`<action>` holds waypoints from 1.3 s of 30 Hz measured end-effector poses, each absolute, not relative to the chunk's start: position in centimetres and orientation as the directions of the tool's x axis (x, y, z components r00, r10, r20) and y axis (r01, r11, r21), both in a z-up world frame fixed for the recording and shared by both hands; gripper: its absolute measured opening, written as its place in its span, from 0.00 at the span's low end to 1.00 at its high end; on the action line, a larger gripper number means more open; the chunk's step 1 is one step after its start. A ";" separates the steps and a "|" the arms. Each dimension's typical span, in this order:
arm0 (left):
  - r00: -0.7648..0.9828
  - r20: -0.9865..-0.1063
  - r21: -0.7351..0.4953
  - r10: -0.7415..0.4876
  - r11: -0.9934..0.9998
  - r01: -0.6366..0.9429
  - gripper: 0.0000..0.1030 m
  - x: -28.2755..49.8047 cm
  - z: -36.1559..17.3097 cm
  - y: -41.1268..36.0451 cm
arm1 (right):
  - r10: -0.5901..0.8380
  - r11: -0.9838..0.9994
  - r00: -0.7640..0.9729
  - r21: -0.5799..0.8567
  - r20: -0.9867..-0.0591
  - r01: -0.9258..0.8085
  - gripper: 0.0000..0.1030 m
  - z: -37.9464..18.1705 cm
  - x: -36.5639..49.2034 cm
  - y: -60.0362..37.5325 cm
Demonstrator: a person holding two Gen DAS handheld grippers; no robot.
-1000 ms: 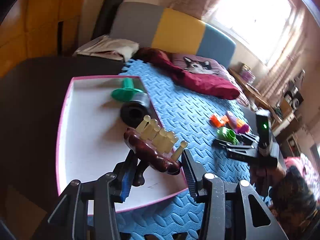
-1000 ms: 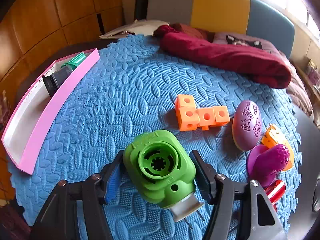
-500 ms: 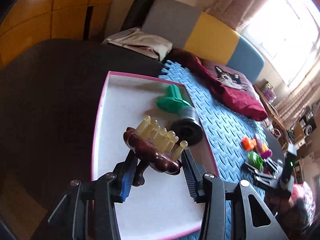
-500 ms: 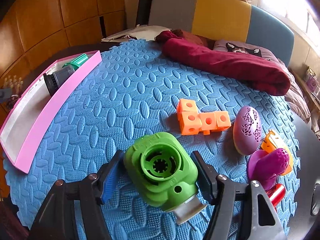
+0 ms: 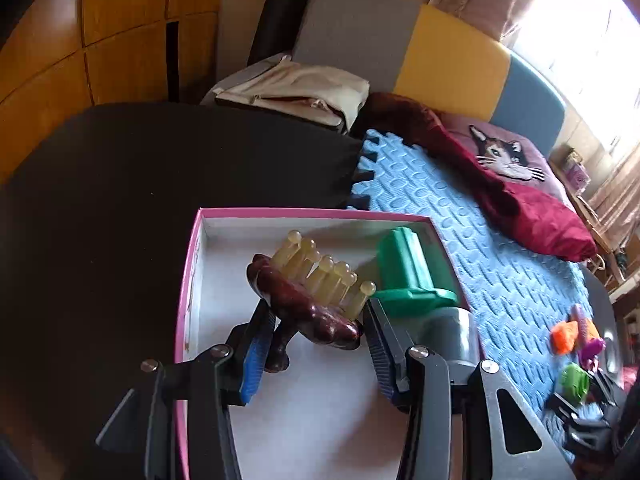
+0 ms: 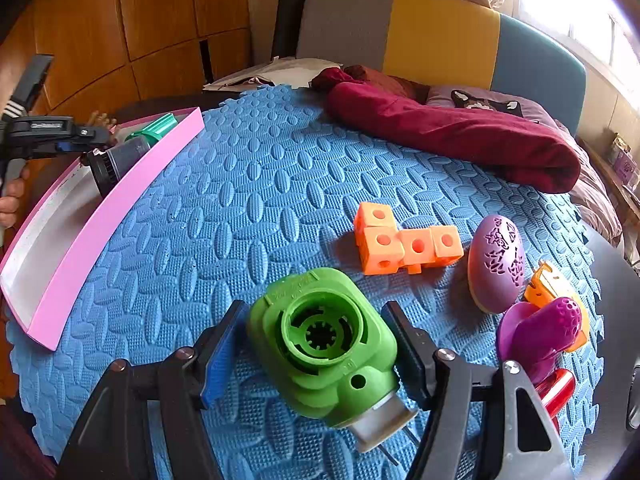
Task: Organize rigid objects
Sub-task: 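Lower the brush into the tray and open the left tool, then hold the green juicer in the right tool above the mat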
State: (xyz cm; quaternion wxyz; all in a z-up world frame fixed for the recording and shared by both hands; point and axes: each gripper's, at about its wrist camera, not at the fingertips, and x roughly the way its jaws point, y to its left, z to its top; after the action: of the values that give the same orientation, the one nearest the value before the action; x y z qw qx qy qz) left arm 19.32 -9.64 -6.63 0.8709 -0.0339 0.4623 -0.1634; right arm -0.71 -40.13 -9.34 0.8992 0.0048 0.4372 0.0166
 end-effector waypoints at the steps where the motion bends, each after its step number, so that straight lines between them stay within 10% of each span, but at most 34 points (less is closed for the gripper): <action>1: 0.514 -0.796 -0.220 -0.321 0.943 0.250 0.45 19.5 -7.0 -9.7 | 0.035 0.999 0.617 0.025 -0.786 -0.026 0.67 -9.4 -0.7 -40.1; 6: 0.580 -0.756 -0.215 -0.304 0.952 0.219 0.70 17.9 -6.6 -8.9 | 0.039 0.999 0.617 0.028 -0.786 -0.028 0.68 -9.3 -0.6 -40.2; 39: 0.648 -0.733 -0.125 -0.209 0.977 0.173 0.70 3.8 -4.3 -6.0 | 0.022 1.000 0.621 0.009 -0.784 -0.023 0.67 -9.3 -0.7 -40.1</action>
State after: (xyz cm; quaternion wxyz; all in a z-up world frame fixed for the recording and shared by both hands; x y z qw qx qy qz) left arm 3.82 -6.03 -4.31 0.9074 -0.0221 0.4062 -0.1051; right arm -0.70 -40.07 -9.27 0.9002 -0.0007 0.4354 0.0123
